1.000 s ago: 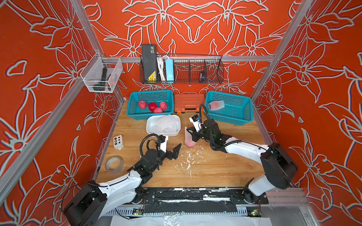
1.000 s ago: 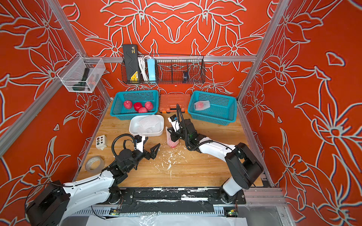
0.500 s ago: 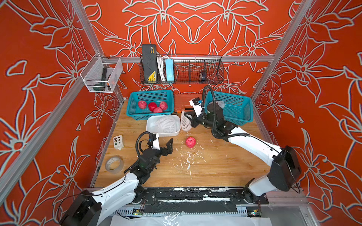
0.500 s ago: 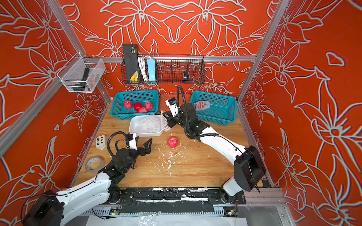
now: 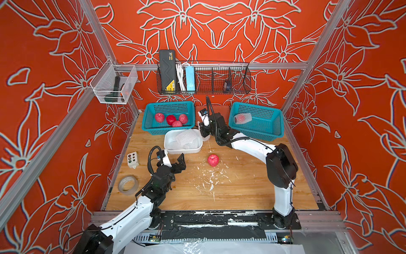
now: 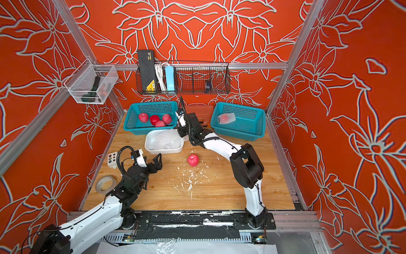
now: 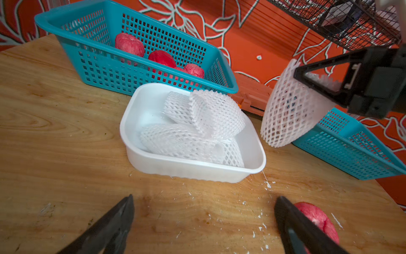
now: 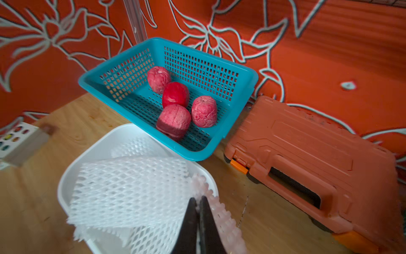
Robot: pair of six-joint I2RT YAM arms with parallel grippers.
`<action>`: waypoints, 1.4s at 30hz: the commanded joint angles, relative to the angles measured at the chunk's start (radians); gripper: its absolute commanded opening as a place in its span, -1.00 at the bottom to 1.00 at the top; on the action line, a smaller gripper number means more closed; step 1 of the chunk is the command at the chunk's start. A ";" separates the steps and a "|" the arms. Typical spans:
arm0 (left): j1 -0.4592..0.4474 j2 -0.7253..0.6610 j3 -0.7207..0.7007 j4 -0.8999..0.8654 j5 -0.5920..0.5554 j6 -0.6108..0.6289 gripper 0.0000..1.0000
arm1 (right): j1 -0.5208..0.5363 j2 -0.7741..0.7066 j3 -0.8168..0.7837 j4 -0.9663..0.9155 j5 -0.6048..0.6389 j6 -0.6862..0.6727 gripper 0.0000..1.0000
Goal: Remove foam nets from apples
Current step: Place the foam net into the storage box.
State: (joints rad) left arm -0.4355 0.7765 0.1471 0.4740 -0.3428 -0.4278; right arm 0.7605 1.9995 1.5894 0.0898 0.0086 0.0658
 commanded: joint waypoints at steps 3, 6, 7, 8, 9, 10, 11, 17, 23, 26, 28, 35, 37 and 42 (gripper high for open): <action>0.008 0.003 -0.017 0.057 0.041 0.017 0.94 | 0.077 0.078 0.097 0.026 0.212 -0.115 -1.00; 0.008 0.003 -0.019 0.062 0.036 0.023 0.94 | 0.113 0.126 0.162 -0.007 0.269 -0.169 -1.00; 0.009 0.001 -0.021 0.065 0.038 0.025 0.94 | 0.123 0.138 0.175 -0.008 0.283 -0.181 -1.00; 0.009 -0.001 -0.024 0.070 0.041 0.023 0.94 | 0.132 0.156 0.195 -0.014 0.290 -0.186 -1.00; 0.008 -0.004 -0.027 0.076 0.046 0.025 0.94 | 0.137 0.175 0.215 -0.027 0.288 -0.182 -1.00; 0.009 -0.007 -0.032 0.087 0.055 0.029 0.94 | 0.141 0.191 0.232 -0.037 0.283 -0.174 -1.00; 0.008 -0.013 -0.039 0.102 0.066 0.035 0.95 | 0.144 0.213 0.249 -0.052 0.277 -0.167 -1.00; 0.009 -0.043 -0.043 0.098 0.074 0.051 0.95 | 0.166 0.304 0.309 -0.085 0.207 -0.113 -1.00; 0.009 -0.057 -0.052 0.091 0.083 0.051 0.95 | 0.171 0.352 0.316 -0.076 0.047 -0.020 -0.63; 0.009 -0.057 -0.053 0.088 0.082 0.055 0.95 | 0.171 0.370 0.332 -0.090 0.009 0.003 -0.37; 0.009 -0.059 -0.052 0.079 0.083 0.058 0.95 | 0.170 0.369 0.336 -0.090 -0.010 0.009 -0.22; 0.009 -0.089 -0.062 0.069 0.090 0.057 0.95 | 0.153 0.311 0.328 -0.094 -0.095 0.055 0.18; 0.009 -0.094 -0.060 0.064 0.092 0.057 0.95 | 0.146 0.287 0.329 -0.096 -0.135 0.064 0.27; 0.009 -0.121 -0.051 0.056 0.138 0.071 0.95 | 0.119 0.205 0.339 -0.127 -0.250 0.092 0.56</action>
State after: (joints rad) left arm -0.4316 0.6746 0.0967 0.5278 -0.2424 -0.3740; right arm 0.8982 2.3074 1.8885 -0.0299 -0.1452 0.1265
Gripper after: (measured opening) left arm 0.975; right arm 0.775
